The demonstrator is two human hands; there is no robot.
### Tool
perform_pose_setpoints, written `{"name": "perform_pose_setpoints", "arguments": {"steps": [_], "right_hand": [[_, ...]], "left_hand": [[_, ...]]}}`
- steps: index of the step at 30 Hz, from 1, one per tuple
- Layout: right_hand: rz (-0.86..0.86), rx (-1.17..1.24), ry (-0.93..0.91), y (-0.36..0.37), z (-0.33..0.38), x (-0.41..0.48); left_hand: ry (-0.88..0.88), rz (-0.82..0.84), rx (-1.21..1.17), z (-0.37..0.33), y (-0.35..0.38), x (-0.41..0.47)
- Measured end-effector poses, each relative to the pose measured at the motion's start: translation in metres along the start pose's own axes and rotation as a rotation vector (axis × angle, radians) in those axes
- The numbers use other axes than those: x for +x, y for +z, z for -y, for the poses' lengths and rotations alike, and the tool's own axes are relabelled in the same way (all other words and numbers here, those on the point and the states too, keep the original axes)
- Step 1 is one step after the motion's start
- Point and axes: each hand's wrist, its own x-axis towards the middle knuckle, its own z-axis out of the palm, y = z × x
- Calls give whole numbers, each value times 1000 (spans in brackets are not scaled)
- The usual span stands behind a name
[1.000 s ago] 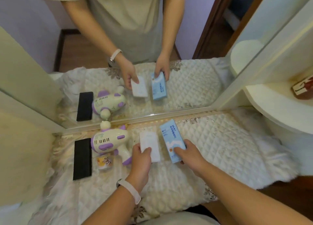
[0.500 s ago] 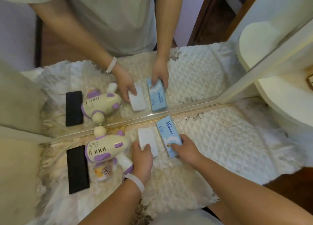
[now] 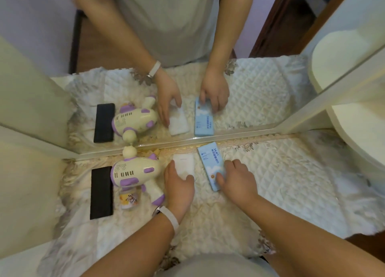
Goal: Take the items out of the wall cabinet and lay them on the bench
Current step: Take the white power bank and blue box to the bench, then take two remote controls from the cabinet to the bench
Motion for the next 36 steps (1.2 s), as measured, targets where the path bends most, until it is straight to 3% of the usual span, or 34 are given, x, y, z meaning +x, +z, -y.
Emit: {"name": "perform_pose_setpoints", "arguments": {"steps": [4,13,19,27,36], "right_hand": [[-41,-7,-192,-17,-8,3],[-111,-57,-569,-70,-12,5],[-132,-36,-818,-100,-12,-2],[-70,-74,-1157,-113,17,-32],[-100,-53,-1573,-124,87,-134]], "left_hand": [[73,-69,37,-9,-8,-12],[405,-272,489,-36,-26,-66],[479,-474,658,-42,-36,-109],[459,-668,856,-24,-63,-186],[179,-882,833,25,-113,-293]]}}
